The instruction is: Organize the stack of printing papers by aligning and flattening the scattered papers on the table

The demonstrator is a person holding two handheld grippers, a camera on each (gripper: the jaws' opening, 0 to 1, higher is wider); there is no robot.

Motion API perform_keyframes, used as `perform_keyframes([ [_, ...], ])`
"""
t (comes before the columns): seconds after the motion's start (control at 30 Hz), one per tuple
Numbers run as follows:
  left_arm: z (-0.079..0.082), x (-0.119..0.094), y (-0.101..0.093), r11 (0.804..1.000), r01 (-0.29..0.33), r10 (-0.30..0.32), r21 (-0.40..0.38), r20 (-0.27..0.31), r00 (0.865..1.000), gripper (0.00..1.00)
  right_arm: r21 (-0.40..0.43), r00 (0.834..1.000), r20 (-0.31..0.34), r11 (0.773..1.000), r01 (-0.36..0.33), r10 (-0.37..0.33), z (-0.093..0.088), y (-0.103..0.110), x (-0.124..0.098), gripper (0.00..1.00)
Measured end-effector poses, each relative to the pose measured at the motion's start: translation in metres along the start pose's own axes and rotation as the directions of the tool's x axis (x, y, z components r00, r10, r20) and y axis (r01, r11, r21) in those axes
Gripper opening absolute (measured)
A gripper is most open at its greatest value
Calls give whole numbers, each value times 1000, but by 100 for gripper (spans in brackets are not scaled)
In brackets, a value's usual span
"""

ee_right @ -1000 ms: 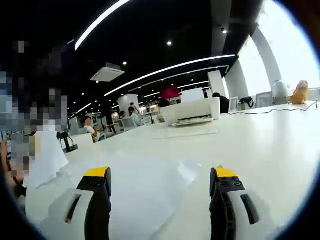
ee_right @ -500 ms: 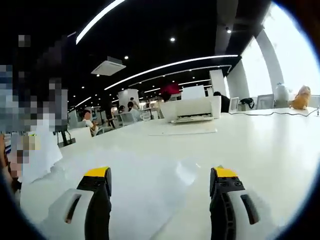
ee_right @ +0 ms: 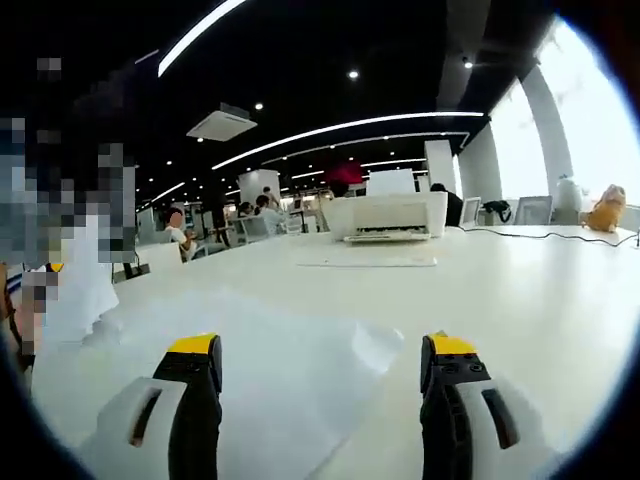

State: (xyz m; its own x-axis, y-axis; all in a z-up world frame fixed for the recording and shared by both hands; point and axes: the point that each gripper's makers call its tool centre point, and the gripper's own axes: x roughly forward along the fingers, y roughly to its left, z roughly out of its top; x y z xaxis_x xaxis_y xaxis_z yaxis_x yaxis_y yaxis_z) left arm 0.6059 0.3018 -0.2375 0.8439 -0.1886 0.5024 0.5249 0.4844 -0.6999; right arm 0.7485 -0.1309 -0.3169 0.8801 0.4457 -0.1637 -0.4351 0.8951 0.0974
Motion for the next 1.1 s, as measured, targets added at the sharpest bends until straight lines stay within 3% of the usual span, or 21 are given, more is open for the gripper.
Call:
perform_keyframes([
  [0.37, -1, 0, -2, 1000, -1, 1, 0, 0, 1000, 6, -79, 997, -74, 996, -33, 27, -10, 2, 22, 78],
  [0.83, 0, 0, -2, 1000, 2, -2, -8, 0, 1000, 6, -31, 994, -108, 999, -35, 32, -12, -8, 41, 78],
  [1.1, 0, 0, -1, 1000, 4, -4, -13, 1, 1000, 6, -63, 989, -142, 997, -55, 45, -20, -2, 42, 77],
])
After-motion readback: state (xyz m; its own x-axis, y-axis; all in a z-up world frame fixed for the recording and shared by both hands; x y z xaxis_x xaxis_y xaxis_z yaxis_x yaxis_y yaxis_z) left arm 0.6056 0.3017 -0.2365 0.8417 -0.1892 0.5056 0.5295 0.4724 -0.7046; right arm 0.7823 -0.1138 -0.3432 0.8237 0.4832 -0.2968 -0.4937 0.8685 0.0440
